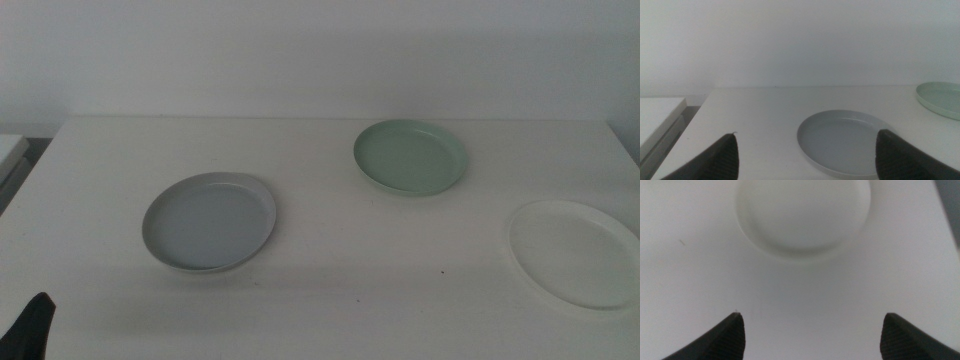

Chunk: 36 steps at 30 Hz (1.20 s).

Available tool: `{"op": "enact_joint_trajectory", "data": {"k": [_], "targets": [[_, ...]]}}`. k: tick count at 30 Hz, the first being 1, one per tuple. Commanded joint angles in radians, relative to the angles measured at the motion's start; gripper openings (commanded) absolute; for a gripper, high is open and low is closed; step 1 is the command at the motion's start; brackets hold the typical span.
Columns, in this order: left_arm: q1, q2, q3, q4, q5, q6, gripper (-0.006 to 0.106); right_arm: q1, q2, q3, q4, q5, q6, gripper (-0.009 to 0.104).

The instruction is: Stack the three bowls on top of each other.

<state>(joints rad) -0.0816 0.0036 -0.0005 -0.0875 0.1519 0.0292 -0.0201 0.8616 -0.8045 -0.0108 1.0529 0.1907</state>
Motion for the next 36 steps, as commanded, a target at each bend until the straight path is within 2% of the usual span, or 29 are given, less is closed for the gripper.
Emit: {"op": "enact_joint_trajectory", "data": {"k": [1,4,8,13,23,26,36], "targets": [[0.002,-0.004,0.000,0.001,-0.013,-0.004,0.094,-0.010,0.080,-0.007,-0.013,0.034,0.023,0.093],[0.002,-0.004,0.000,0.001,-0.013,-0.004,0.094,-0.041,0.191,-0.012,-0.018,0.021,0.016,0.093],[0.002,-0.004,0.000,0.001,-0.013,-0.004,0.094,-0.143,0.344,-0.062,-0.005,-0.038,-0.017,0.093],[0.002,-0.004,0.000,0.001,-0.013,-0.002,0.094,-0.262,0.520,-0.166,0.047,-0.103,-0.057,0.093],[0.002,-0.004,0.000,0.001,-0.013,-0.004,0.094,-0.279,0.865,-0.354,0.040,-0.131,-0.073,0.093],[0.002,-0.004,0.000,0.001,-0.013,-0.004,0.094,-0.279,0.943,-0.379,0.040,-0.133,-0.075,0.088],[0.002,-0.004,0.000,0.001,-0.013,-0.003,0.094,-0.279,1.068,-0.392,0.040,-0.186,-0.075,0.059]]}}
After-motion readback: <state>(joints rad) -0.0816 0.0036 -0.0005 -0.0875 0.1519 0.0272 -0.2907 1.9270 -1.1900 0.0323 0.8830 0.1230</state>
